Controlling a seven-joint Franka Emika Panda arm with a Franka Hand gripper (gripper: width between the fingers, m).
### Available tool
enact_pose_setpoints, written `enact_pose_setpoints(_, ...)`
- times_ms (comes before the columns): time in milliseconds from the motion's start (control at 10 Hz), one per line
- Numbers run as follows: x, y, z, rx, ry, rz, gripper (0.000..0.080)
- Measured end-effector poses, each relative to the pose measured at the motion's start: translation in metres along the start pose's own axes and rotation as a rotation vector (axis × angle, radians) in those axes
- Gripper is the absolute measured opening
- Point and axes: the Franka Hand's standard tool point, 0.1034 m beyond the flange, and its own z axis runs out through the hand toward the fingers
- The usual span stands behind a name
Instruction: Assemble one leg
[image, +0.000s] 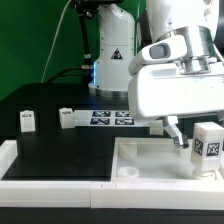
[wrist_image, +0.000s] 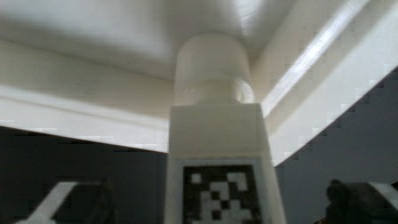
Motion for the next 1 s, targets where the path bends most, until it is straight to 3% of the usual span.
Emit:
enact_pose_setpoints(300, 0.001, 0.0, -0.001, 0.0, -0.001, 0.0, 0.0647)
enact_pose_setpoints(700, 0.024, 0.003, -0.023, 0.007, -0.028, -0.009, 0.0649)
enact_pose_setpoints(900, 0.021, -0.001, -0.022, 0.018, -0.055, -0.01, 0.0649)
enact_pose_setpoints(1000, 0.017, -0.007, -0.02, 0.045, -0.141, 0.013, 0.0649)
